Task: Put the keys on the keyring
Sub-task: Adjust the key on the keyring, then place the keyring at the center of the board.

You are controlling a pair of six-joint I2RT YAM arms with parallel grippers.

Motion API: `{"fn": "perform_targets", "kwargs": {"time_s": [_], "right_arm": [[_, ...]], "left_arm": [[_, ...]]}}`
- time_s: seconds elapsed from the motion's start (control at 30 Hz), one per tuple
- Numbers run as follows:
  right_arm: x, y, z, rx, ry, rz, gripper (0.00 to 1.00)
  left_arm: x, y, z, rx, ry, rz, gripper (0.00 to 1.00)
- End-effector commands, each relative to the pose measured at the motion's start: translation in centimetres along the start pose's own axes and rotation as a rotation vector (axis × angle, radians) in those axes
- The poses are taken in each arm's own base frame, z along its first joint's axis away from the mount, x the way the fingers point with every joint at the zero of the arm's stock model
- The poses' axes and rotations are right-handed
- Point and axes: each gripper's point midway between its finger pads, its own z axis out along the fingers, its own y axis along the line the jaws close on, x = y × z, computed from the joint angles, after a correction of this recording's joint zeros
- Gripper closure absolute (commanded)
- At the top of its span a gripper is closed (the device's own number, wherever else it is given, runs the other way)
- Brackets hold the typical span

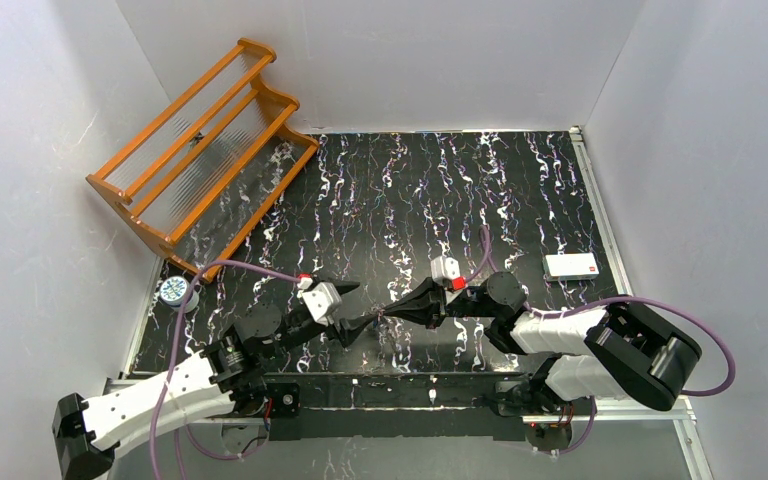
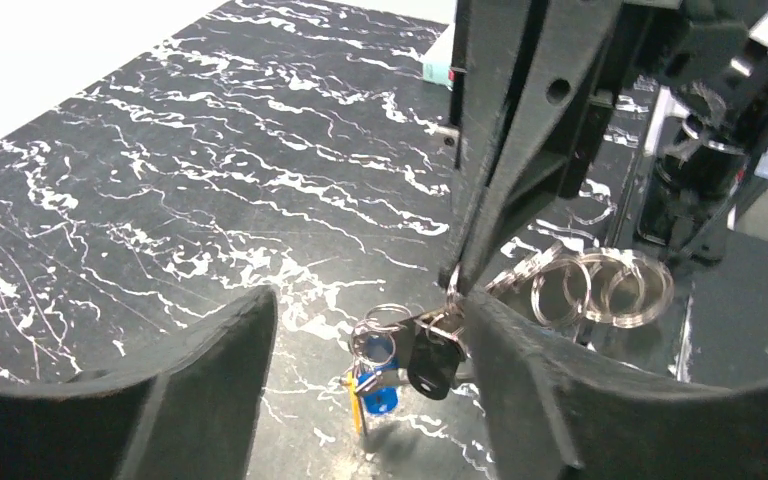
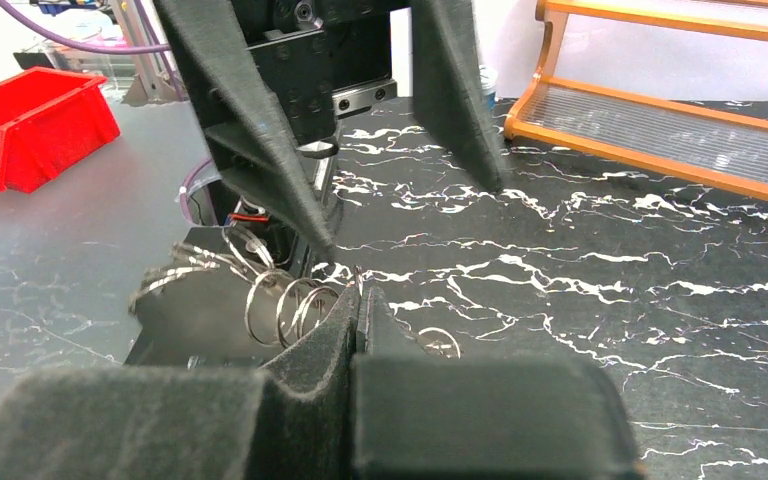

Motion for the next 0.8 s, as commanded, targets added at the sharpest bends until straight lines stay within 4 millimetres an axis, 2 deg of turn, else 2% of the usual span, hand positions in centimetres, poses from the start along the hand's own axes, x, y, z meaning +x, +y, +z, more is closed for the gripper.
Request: {"fn": "perform_targets", "kwargs": {"time_s": [0.0, 0.03, 0.07, 0.27, 0.47, 0.6, 0.77], "right_arm": [[-1.8, -0.1, 0.3, 0.006, -0.050, -0.066, 0.99], [-1.7, -0.2, 0.3, 0.007, -0.046, -0.065, 0.99], [-1.6, -0.2, 0.3, 0.009, -0.043, -0.065, 0.99], [-1.0, -0.6, 0.1, 0.024, -0.021, -0.050, 0.99], [-0.4, -1.0, -0.2, 0.043, -0.006, -0.043, 0.99], [-0.1, -1.7, -0.4, 0.071, 0.011, -0.033, 0.99], [0.1, -2.7, -1.0, 0.137, 0.029, -0.035, 0.99]], "left_arm": [[-2.0, 1.6, -0.3, -0.100, -0.033, -0.048, 0.21], [-2.0, 1.8, -0.3, -0.109, -0.034, -0.059, 0.05], [-2.0, 1.9, -0.2, -0.117, -0.034, -0.067, 0.02], [-2.3, 3.6, -0.2, -0.240, -0.008, -0.173, 0.02], [-1.4, 7.6, -1.1, -0.510, 0.095, -0.237, 0.02], [0.1, 8.7, -0.5, -0.616, 0.271, -0.226, 0.02], [0.9, 9.4, 0.6, -0.709, 0.434, -0.225, 0.02]]}}
